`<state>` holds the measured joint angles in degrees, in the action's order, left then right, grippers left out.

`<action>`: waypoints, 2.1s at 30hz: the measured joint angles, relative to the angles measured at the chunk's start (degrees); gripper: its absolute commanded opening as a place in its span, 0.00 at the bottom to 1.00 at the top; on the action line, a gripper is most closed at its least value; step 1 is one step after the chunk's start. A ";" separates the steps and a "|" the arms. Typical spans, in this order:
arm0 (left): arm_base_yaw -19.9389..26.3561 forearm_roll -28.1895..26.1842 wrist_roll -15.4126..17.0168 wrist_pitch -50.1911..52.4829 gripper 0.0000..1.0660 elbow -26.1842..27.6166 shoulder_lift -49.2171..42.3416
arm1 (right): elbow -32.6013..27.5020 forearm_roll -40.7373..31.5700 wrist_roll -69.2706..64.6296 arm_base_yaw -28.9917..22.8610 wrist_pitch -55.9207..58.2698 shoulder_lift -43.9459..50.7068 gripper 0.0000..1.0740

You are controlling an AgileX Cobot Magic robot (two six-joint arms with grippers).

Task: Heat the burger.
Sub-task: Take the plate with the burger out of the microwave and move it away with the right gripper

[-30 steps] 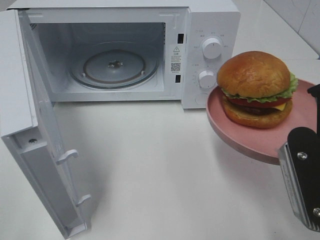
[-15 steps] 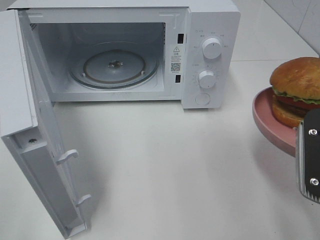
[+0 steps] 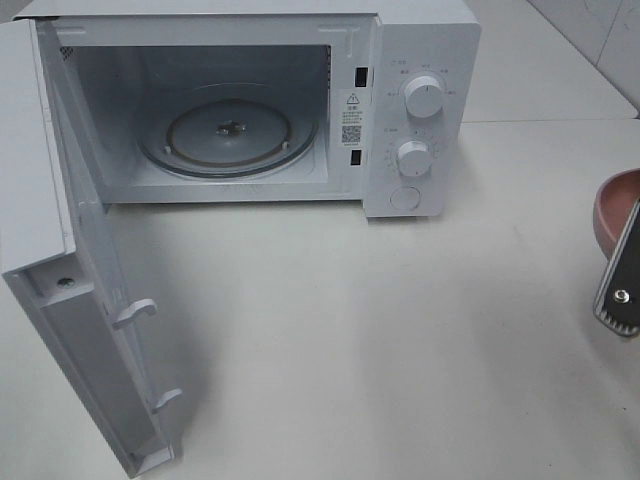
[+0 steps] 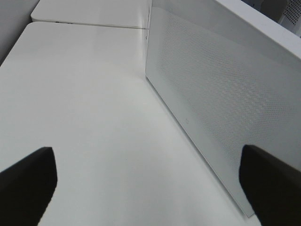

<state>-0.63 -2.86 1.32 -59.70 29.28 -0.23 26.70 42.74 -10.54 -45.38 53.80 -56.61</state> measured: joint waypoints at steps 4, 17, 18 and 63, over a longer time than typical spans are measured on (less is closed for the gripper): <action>0.00 0.00 0.00 0.00 0.92 0.00 0.00 | 0.00 1.83 -9.91 0.00 0.57 -4.76 0.00; 0.00 0.00 0.00 0.00 0.92 0.00 0.00 | 0.06 4.07 -30.25 0.00 -0.69 -17.02 0.00; 0.00 0.00 0.00 0.00 0.92 0.00 0.00 | 0.17 4.81 -33.75 0.00 -0.74 -18.74 0.00; 0.00 0.00 0.00 0.00 0.92 0.00 0.00 | 1.09 26.99 -64.92 10.66 -17.30 -43.09 0.39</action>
<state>-0.63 -2.86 1.32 -59.70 29.28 -0.23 27.79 69.73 -75.46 -34.72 36.50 -99.69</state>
